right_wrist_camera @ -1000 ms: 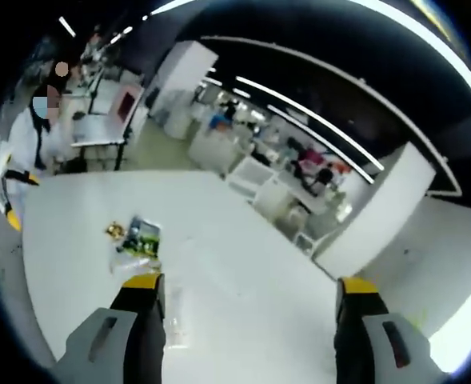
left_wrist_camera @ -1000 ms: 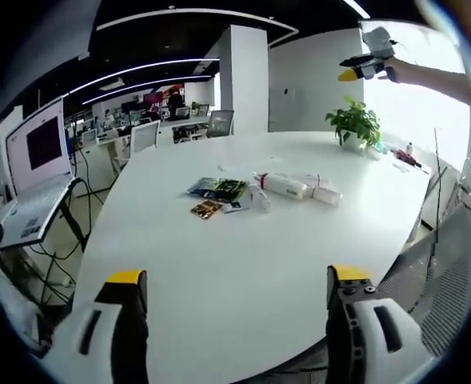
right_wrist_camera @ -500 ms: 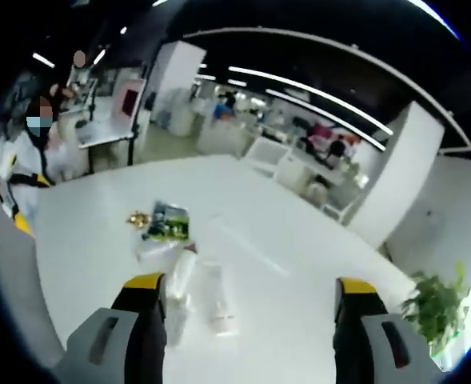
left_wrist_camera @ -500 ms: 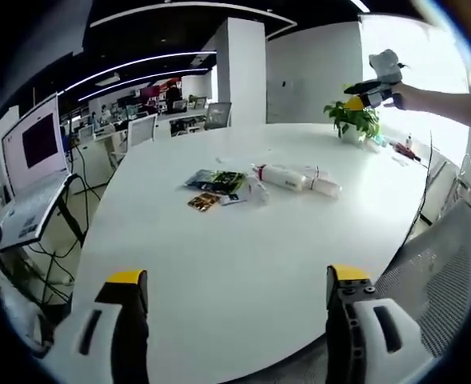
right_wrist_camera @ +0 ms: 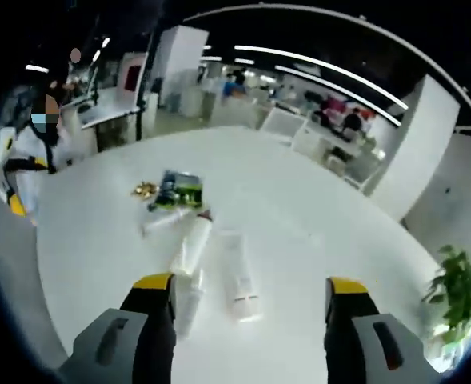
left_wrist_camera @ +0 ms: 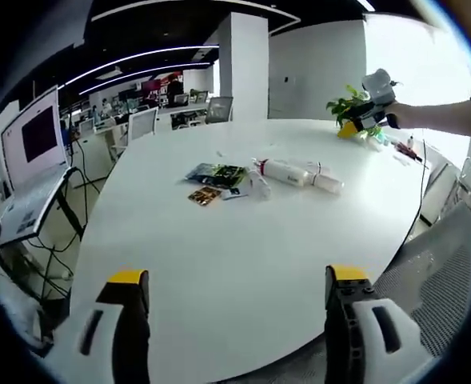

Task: Arrange the skincare products in the storage area until every visible bottle or jar stands upright without overlapping.

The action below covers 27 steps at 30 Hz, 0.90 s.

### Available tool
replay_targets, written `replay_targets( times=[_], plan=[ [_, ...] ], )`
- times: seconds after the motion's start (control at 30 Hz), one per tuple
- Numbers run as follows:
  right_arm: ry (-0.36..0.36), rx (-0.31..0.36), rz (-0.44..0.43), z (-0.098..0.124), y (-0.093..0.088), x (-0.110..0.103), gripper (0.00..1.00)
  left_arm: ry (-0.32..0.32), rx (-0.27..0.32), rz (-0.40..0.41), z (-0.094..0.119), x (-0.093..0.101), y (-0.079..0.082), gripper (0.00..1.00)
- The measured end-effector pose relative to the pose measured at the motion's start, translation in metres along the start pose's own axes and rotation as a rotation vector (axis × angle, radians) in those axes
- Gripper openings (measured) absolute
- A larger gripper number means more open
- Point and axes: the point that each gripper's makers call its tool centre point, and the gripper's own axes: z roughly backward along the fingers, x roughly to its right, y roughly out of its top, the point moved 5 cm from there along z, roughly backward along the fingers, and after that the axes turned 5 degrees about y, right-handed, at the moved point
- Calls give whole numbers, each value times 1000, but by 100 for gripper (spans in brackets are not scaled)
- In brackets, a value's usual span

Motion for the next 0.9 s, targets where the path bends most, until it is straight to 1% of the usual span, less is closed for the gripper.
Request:
replay_targets(
  times=[0.1, 0.2, 0.27, 0.37, 0.53, 0.6, 0.7, 0.9],
  plan=[
    [20, -27, 0, -12, -7, 3, 74, -9, -10, -26, -1, 3, 0, 86],
    [37, -46, 0, -23, -12, 5, 71, -7, -4, -32, 0, 3, 1, 86],
    [46, -56, -3, -29, -14, 7, 69, -3, -9, -9, 0, 0, 1, 86],
    [84, -45, -34, -41, -16, 6, 70, 5, -11, 32, -2, -4, 0, 84],
    [101, -81, -33, -60, -24, 9, 66, 7, -14, 43, -1, -4, -1, 83],
    [107, -90, -36, -66, -25, 9, 66, 2, -19, 34, -2, -2, -1, 83],
    [118, -97, -41, -73, -26, 9, 66, -2, -24, 9, -3, 1, -2, 86],
    [143, -122, -26, -84, -26, 11, 63, -25, -43, -32, -4, 6, -3, 87]
  ],
)
